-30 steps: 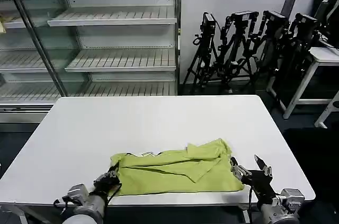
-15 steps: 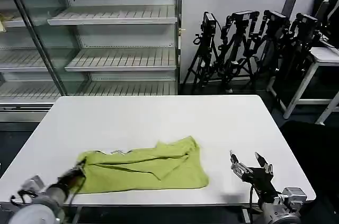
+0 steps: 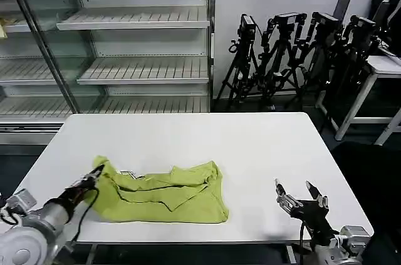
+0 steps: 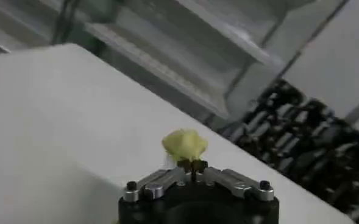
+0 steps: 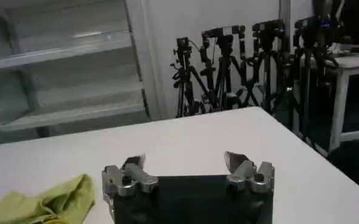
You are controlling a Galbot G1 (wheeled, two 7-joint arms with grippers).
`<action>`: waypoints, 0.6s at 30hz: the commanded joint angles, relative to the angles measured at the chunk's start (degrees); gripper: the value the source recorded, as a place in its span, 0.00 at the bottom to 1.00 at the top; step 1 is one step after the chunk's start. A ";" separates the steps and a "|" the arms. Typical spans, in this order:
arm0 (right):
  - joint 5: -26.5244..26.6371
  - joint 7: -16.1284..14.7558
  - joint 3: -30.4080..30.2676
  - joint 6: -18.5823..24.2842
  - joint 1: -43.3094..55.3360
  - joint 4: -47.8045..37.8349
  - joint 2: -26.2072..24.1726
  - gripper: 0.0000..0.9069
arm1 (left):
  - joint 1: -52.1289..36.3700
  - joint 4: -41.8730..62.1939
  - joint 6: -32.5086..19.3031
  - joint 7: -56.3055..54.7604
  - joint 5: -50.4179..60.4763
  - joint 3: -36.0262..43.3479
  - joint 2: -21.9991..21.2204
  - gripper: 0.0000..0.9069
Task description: Fold and organize the clothes.
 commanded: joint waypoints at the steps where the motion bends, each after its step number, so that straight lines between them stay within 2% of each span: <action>1: 0.00 0.03 2.11 0.13 -2.99 1.40 0.12 1.00 | -6.43 -4.97 0.08 -0.40 -4.77 18.22 -6.73 0.03; 4: -0.10 0.00 2.38 0.16 -3.55 1.68 0.27 1.00 | -8.80 -3.34 -0.17 -0.62 -2.84 22.73 -9.15 0.03; 12: -0.32 -0.12 2.49 0.42 -4.09 1.46 0.82 1.00 | -13.01 2.83 -1.98 -1.39 5.35 33.19 -11.95 0.03; 18: -0.54 -0.25 2.13 0.51 -3.84 1.04 1.14 1.00 | -14.82 7.75 -2.17 -1.53 9.64 37.31 -13.31 0.03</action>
